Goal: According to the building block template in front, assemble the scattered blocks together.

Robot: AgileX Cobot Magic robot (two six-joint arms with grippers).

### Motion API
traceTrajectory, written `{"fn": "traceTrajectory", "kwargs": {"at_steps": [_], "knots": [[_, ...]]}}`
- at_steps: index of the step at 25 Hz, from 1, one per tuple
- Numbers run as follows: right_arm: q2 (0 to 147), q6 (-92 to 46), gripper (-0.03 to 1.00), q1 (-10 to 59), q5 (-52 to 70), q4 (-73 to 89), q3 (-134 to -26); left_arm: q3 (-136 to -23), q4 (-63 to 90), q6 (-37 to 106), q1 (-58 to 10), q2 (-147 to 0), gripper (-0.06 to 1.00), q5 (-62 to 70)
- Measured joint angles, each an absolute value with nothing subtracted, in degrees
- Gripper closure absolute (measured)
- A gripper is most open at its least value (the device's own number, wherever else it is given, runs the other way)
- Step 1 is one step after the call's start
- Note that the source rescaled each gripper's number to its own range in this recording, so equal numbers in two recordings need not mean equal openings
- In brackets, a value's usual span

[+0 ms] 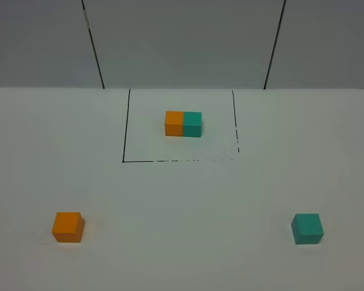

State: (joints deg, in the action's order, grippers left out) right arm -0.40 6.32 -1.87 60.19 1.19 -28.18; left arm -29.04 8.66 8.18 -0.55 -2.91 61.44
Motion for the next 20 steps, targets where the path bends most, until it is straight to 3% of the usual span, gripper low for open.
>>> {"fn": "traceTrajectory", "kwargs": {"at_steps": [20], "knots": [[-0.4, 6.3, 0.22, -1.9, 60.2, 1.2, -28.2, -29.0, 8.7, 7.7, -0.6, -3.1, 0.46, 61.4]]}}
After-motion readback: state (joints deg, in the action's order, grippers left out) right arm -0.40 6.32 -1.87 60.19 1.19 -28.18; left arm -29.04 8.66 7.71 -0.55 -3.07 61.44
